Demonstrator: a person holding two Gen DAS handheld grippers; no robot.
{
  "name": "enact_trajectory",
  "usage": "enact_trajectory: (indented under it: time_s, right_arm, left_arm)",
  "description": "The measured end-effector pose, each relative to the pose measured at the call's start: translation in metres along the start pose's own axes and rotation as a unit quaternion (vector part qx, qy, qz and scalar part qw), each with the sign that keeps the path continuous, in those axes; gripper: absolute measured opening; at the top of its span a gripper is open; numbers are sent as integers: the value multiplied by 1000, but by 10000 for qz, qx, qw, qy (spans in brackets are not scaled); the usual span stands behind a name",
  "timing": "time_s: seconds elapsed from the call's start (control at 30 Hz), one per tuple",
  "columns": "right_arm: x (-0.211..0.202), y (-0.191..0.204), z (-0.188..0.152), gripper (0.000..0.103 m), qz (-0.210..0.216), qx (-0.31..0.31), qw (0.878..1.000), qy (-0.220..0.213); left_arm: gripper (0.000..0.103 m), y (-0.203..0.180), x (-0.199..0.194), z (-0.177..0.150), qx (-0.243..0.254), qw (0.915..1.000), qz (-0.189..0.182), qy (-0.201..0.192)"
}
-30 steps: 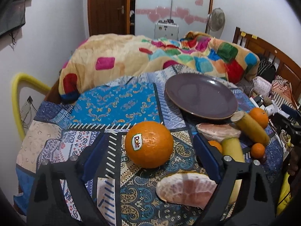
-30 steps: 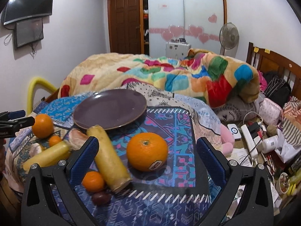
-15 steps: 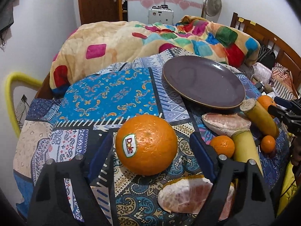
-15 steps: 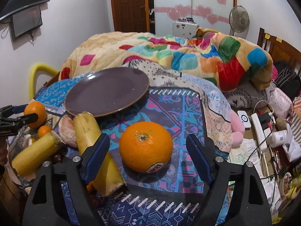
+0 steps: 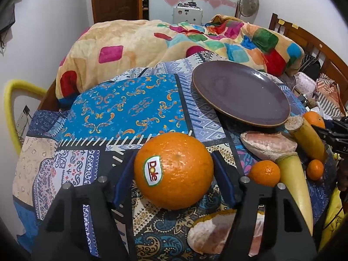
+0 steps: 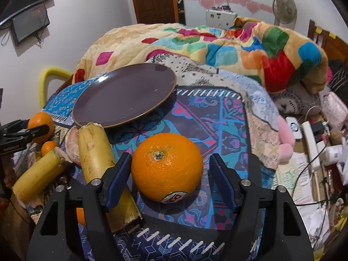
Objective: Organize fruits
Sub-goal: 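Lower the left tool onto the Dole orange while the right tool approaches another orange, then grasp and lift the Dole orange with the left tool while the right tool lifts an orange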
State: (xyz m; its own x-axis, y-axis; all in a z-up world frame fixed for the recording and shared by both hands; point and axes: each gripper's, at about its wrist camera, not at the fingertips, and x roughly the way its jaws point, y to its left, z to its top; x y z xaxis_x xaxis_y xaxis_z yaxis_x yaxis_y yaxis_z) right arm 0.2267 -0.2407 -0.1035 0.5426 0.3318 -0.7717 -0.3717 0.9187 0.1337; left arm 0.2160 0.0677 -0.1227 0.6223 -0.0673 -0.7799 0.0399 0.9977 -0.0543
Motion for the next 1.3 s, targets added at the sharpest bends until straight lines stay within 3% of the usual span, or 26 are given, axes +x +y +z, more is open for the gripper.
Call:
enact_trajectory:
  time_s: [0.2,0.4,0.97,1.3]
  right_arm:
    - [3,1,3,61,150,-33,9997,167]
    - [-1,5,3,60,-52,-131,9999,71]
    - [-41,6,48,60,-179,-142,9960,-858]
    - [-38,17,77,60,-167,-303,9929,-1136]
  left_arm:
    - [68,-4,-2,-1,143,9998,115,-11]
    - [68,-1,-4,2,-16,9999,-154,71]
    - [68,-26,-28,54,263,9981,-102,-546]
    - [68,-46,-11,89,438,9972,-116,-591]
